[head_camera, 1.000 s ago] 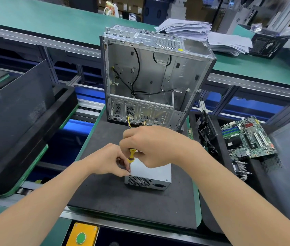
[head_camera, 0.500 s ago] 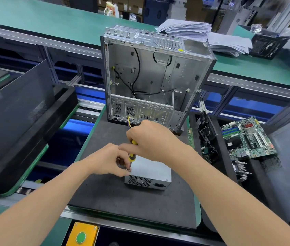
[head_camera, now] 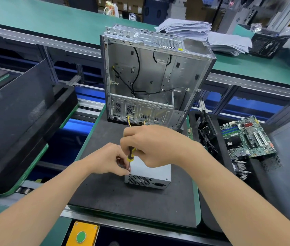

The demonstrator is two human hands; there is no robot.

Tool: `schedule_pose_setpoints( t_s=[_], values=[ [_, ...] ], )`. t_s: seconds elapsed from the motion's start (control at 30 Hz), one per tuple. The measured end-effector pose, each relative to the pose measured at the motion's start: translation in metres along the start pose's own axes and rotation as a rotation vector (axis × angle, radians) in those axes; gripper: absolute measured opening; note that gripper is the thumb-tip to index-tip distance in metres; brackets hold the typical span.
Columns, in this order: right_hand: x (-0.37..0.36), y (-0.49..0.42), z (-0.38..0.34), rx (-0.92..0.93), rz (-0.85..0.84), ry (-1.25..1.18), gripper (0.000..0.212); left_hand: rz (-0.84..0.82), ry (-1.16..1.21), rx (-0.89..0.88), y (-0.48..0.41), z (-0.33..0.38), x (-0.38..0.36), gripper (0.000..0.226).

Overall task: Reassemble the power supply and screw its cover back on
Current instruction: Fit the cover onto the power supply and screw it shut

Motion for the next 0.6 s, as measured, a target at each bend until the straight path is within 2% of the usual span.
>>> schedule_pose_setpoints(
  t_s=[0.1, 0.23, 0.43, 0.6],
  values=[
    [-0.001, -0.002, 0.002, -0.029, -0.053, -0.017, 0.023, -0.019, -0.002, 0.001, 0.001, -0.001, -0.001, 0.017],
    [-0.001, -0.004, 0.004, -0.094, -0.003, -0.05, 0.013, -0.028, 0.003, -0.006, 0.001, -0.001, -0.001, 0.011],
    [-0.006, -0.012, 0.006, -0.3, 0.095, -0.033, 0.061, -0.017, 0.005, 0.031, 0.0, -0.008, -0.001, 0.01],
    [-0.005, -0.014, 0.007, -0.506, 0.138, -0.005, 0.078, -0.015, 0.031, 0.036, -0.001, -0.01, -0.001, 0.011]
  ],
)
Point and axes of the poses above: each hand's wrist, its own y-axis away from the middle knuckle, its own x-axis out of the back of the hand, z = x × y, the point moved 4 cm from there along -y, towards the middle knuckle, and after that the axes turned 13 degrees about y, right-handed, at the moved point
